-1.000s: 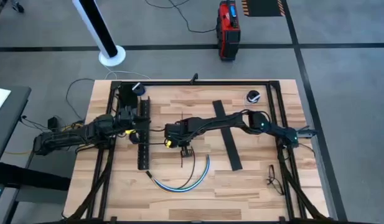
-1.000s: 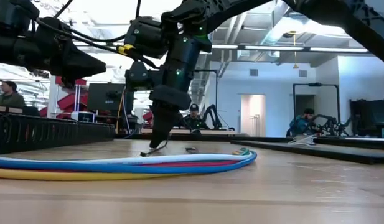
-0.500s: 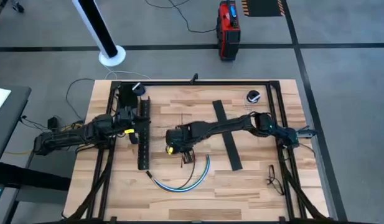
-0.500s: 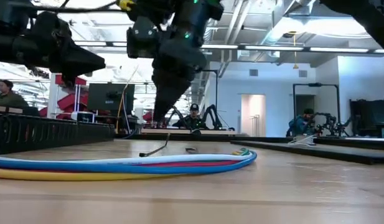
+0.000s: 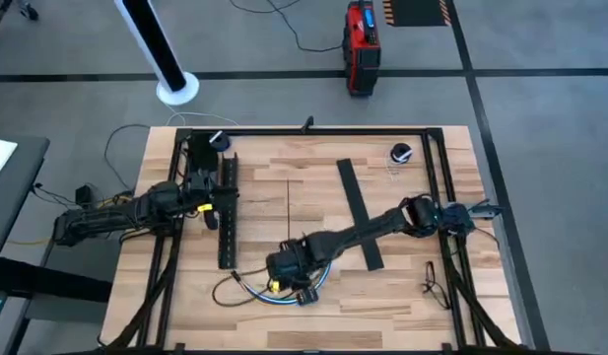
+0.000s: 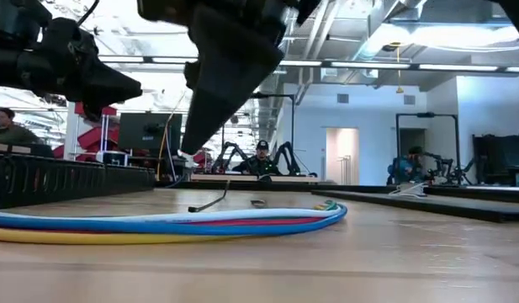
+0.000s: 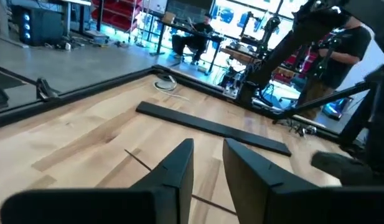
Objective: Ziptie cables
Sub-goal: Wrap the black zip tie on the cable
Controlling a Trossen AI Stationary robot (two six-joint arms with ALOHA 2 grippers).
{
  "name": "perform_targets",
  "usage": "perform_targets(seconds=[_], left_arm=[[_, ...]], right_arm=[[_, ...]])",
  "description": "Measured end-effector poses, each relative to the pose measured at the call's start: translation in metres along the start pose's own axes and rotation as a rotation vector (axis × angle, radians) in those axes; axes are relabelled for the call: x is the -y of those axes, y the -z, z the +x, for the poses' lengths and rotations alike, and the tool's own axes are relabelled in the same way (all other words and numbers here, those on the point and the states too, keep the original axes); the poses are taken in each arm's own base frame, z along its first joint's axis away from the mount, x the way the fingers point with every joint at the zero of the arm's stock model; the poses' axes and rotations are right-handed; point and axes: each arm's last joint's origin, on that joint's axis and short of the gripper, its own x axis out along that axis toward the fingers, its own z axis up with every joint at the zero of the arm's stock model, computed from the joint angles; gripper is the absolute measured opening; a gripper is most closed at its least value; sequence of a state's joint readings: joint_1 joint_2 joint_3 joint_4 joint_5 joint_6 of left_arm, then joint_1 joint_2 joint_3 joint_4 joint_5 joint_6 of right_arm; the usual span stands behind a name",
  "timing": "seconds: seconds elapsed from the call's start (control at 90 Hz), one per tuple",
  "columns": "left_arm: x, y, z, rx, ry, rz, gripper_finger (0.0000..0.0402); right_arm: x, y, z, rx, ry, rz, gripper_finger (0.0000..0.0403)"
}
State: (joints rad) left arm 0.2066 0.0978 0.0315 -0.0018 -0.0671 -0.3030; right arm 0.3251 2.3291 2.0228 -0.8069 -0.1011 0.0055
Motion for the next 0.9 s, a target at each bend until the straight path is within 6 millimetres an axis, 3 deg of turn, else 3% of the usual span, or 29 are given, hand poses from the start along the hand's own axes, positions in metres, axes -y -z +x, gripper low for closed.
perform_targets(seconds=[0.3, 0.9], left_arm=[[0.004, 0.002, 0.000, -0.019, 0.048, -0.005, 0.0082], [0.010, 0.004, -0.001, -0.040, 0.104, -0.012, 0.0082]], right_arm=[[-0.023, -0.005, 0.005, 0.051, 0.001, 0.057, 0.0201], [-0.032, 0.003, 0.033, 0.016, 0.019, 0.115, 0.0196]])
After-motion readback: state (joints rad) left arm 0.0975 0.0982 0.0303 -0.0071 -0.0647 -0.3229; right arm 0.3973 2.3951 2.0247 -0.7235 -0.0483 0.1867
